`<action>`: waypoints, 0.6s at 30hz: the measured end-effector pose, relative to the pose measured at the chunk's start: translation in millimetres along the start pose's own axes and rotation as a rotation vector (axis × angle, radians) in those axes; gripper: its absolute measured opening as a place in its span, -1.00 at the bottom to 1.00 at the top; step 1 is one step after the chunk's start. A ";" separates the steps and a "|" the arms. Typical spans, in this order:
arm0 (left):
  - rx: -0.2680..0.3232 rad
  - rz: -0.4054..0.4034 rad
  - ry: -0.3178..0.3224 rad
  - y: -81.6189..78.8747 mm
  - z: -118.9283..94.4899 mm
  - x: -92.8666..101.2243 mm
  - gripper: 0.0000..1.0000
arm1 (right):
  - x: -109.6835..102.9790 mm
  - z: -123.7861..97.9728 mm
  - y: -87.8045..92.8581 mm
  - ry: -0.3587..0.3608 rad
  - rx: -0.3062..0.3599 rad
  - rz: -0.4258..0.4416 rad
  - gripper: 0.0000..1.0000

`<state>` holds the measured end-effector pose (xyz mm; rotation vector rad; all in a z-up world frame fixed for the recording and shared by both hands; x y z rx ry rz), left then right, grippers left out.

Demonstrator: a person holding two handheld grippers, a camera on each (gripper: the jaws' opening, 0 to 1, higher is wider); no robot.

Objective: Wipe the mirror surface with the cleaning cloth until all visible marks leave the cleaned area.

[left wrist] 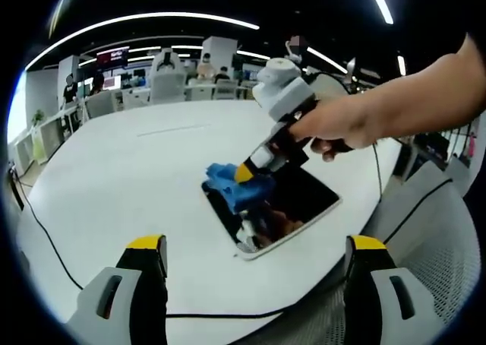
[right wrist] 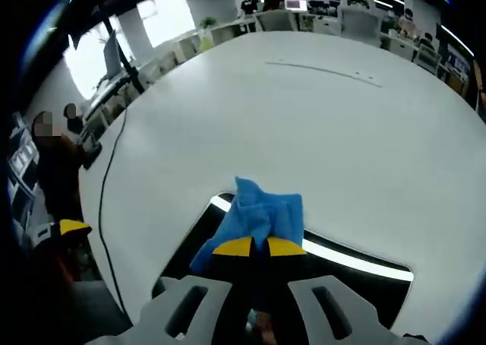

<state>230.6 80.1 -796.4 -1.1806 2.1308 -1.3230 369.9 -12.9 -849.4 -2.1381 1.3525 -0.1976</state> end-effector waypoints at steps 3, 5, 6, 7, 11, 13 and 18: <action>0.000 0.000 0.000 0.0 0.1 0.2 0.96 | -4.3 -2.4 6.8 -0.007 0.004 -0.003 -0.99; -0.001 0.001 0.001 0.2 0.3 0.3 0.96 | -8.1 -5.6 13.2 -0.016 0.006 0.027 -0.99; -0.001 0.001 0.001 0.2 0.2 0.4 0.96 | -9.2 -6.6 15.2 -0.018 0.008 0.036 -0.99; -0.001 0.001 0.002 0.1 0.2 0.5 0.96 | -10.9 -7.9 18.1 -0.019 0.010 0.036 -0.99; -0.001 0.002 0.002 0.2 0.2 0.7 0.96 | -15.8 -10.6 24.2 -0.025 0.013 0.049 -1.00; -0.001 0.003 0.002 0.2 0.1 0.7 0.96 | -18.9 -12.9 28.6 -0.029 0.011 0.054 -1.00; 0.000 0.002 -0.001 0.1 -0.4 0.2 0.96 | -24.6 -17.5 37.9 -0.036 0.011 0.055 -1.00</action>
Point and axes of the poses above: the point that each gripper's makers call its tool centre point, and the gripper's own axes: z roughly forward along the fingers, x roughly to its right, y roughly out of its underside, the point moved 2 cm from there along -z, roughly backward along the fingers, and after that the axes turned 2 degrees about z, right-handed, at the moved point
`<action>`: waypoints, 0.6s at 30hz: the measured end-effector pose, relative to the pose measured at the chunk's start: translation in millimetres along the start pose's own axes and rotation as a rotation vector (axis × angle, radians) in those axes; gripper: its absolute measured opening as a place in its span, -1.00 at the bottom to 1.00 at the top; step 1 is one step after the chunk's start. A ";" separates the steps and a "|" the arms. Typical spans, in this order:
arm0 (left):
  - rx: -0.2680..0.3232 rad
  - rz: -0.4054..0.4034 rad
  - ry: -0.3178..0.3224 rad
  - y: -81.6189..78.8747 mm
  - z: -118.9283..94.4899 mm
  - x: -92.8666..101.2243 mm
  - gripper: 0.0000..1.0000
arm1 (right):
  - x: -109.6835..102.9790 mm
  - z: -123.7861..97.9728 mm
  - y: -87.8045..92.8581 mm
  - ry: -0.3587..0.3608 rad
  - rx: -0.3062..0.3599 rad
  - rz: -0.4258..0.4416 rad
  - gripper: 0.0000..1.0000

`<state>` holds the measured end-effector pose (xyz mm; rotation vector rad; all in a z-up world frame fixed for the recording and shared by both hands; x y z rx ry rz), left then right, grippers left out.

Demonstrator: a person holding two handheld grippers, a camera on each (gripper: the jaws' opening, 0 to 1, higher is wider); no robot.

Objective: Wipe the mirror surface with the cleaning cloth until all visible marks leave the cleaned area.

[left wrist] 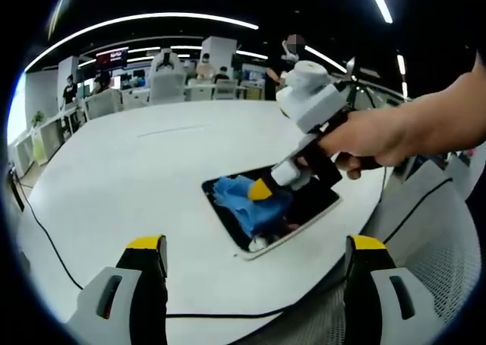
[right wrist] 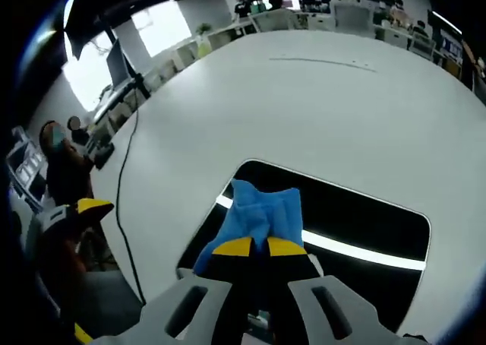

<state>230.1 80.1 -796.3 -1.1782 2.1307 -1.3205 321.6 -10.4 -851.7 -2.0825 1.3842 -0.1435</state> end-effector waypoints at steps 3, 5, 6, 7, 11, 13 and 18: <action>-0.001 0.000 0.000 0.3 -0.1 -0.2 0.96 | -2.9 -2.4 4.9 -0.001 0.001 0.008 -1.00; -0.001 0.001 -0.001 0.3 -0.2 -0.3 0.96 | -4.9 -3.7 8.1 -0.007 0.001 0.007 -1.00; 0.000 0.001 -0.001 0.2 -0.3 -0.5 0.96 | -5.7 -4.7 9.5 -0.010 0.000 0.009 -1.00; 0.001 0.001 -0.002 0.0 -0.4 -0.6 0.96 | -6.4 -5.5 10.7 -0.011 -0.002 0.012 -1.00; 0.001 0.001 -0.005 0.1 -0.4 -0.9 0.96 | -10.2 -8.8 16.3 -0.008 0.007 -0.007 -1.00; -0.001 0.002 -0.004 0.4 -0.4 -0.8 0.96 | -12.5 -10.6 19.7 -0.004 0.014 -0.012 -1.00; -0.002 0.000 -0.005 0.5 -0.8 -1.0 0.96 | -17.3 -15.9 28.8 -0.025 0.007 0.016 -0.99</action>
Point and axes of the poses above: the point that each gripper's makers call its tool centre point, and the gripper's own axes: z roughly forward along the fingers, x roughly to its right, y roughly out of its underside, the point moved 2 cm from there along -z, roughly backward along the fingers, and after that the axes turned 2 degrees about z, right-handed, at the moved point
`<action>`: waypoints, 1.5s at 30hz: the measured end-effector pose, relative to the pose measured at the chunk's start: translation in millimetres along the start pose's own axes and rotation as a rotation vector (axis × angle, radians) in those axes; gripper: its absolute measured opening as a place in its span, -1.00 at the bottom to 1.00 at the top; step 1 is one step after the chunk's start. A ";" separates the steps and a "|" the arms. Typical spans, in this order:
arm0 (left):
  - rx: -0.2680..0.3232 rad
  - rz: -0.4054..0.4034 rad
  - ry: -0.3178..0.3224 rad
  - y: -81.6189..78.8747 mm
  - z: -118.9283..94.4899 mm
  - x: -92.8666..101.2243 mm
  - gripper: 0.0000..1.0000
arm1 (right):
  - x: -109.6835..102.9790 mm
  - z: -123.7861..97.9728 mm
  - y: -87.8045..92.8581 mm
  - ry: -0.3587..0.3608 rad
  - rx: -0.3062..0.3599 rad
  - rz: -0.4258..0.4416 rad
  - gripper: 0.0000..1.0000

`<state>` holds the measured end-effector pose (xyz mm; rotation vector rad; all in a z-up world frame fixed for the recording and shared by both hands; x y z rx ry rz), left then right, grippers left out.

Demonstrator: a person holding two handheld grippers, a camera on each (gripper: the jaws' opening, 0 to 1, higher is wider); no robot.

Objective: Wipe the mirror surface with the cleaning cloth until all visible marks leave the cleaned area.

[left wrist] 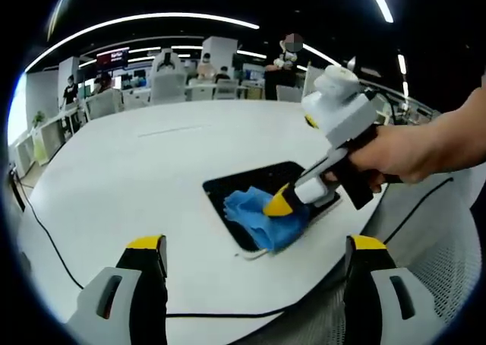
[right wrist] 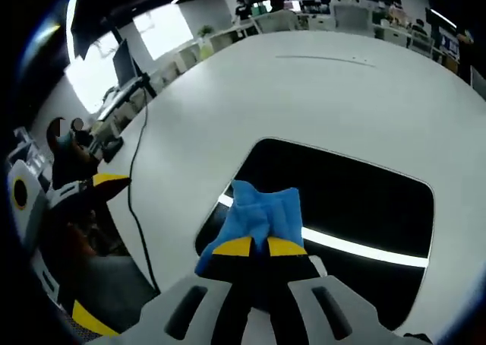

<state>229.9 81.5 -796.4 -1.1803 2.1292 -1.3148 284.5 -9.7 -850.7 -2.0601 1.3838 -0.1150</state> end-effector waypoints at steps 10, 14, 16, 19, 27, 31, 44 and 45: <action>-0.002 -0.002 0.002 0.3 0.2 0.5 0.95 | -6.3 -7.0 12.6 -0.021 0.009 0.025 -0.99; -0.004 -0.002 0.003 0.5 0.5 0.6 0.95 | -11.4 -8.6 17.6 -0.041 0.013 0.026 -0.99; -0.004 -0.002 0.002 0.5 0.4 0.4 0.95 | -12.6 -10.4 21.1 -0.043 0.019 0.029 -0.99; -0.003 -0.003 0.001 0.5 0.3 0.2 0.95 | -14.7 -12.1 24.8 -0.045 0.026 0.025 -0.99; -0.006 -0.003 0.000 0.8 0.3 0.1 0.95 | -14.9 -12.3 25.2 -0.050 0.027 0.023 -0.99; -0.010 -0.002 0.001 1.4 0.2 0.4 0.94 | -14.3 -12.0 25.4 -0.053 0.028 0.020 -0.99; -0.016 0.000 0.003 1.9 0.1 0.8 0.94 | -6.8 -15.6 26.5 -0.061 0.003 0.016 -0.99; -0.016 0.000 0.003 1.8 0.0 0.9 0.94 | -5.2 -15.9 26.2 -0.058 0.000 0.014 -0.99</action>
Point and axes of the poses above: the point that each gripper's makers call its tool centre point, and the gripper's own axes: z roughly forward along the fingers, x roughly to its right, y roughly out of its underside, the point moved 2 cm from there along -z, roughly backward along the fingers, and after that the axes turned 2 degrees about z, right-handed, at the moved point
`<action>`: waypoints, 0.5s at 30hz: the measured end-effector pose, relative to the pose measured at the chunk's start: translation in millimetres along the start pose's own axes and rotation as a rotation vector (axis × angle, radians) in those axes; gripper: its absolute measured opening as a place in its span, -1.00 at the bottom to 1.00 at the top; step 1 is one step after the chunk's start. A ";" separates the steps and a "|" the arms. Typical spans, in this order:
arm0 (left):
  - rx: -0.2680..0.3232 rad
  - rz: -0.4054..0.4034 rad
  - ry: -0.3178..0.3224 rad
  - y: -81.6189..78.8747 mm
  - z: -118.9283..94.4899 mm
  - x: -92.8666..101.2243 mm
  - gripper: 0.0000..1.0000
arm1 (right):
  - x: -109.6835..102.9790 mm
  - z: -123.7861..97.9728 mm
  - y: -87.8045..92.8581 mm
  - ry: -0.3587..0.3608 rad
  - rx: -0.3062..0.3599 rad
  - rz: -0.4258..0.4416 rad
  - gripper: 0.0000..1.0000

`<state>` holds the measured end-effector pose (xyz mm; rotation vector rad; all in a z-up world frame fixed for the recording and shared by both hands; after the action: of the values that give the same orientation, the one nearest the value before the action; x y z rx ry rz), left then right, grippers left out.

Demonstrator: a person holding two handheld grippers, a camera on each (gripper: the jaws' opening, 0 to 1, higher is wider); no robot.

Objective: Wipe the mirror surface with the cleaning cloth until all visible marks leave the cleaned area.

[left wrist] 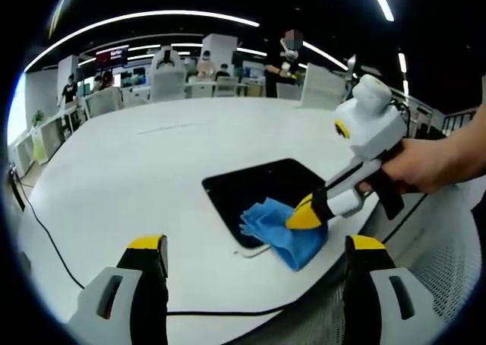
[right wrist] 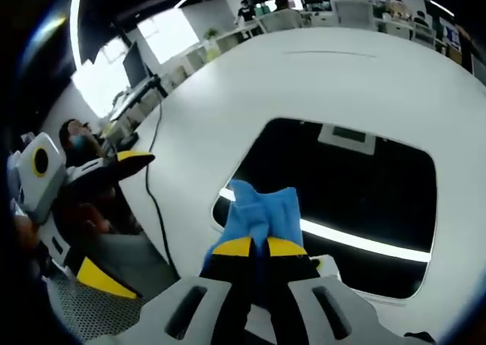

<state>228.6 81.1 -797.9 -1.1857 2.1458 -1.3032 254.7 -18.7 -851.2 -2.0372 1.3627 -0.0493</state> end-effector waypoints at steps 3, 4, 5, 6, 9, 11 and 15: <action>0.002 0.002 -0.001 -0.3 -0.1 -0.1 0.93 | 3.0 -1.1 0.2 0.001 -0.001 0.002 -0.99; 0.001 0.002 -0.001 -0.2 -0.1 -0.1 0.93 | 3.2 -1.4 0.4 0.000 -0.001 0.003 -0.99; 0.001 0.003 -0.002 -0.3 -0.1 -0.1 0.93 | 3.9 -1.9 0.6 -0.001 -0.001 0.002 -0.99; 0.002 0.003 -0.002 -0.4 0.0 -0.2 0.93 | 4.3 -2.2 0.8 0.000 -0.001 0.000 -0.99; 0.000 0.004 -0.002 0.0 0.2 -0.1 0.93 | 7.1 -4.4 2.0 0.001 -0.008 -0.011 -0.99; 0.000 0.004 -0.001 0.0 0.3 0.0 0.93 | 9.8 -5.7 2.3 0.001 -0.011 -0.009 -0.99; -0.001 0.003 -0.001 0.2 0.7 0.1 0.93 | 14.1 -7.9 3.2 0.003 -0.012 -0.006 -0.99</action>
<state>228.9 80.7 -798.5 -1.1825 2.1472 -1.3004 255.5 -35.2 -851.4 -2.0524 1.3620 -0.0474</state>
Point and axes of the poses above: the point that each gripper's makers call its tool centre point, and the gripper's own axes: z roughly forward along the fingers, x roughly to its right, y roughly out of its underside, the point moved 2 cm from there along -z, roughly backward along the fingers, and after that the axes turned 2 degrees about z, right-handed, at the moved point
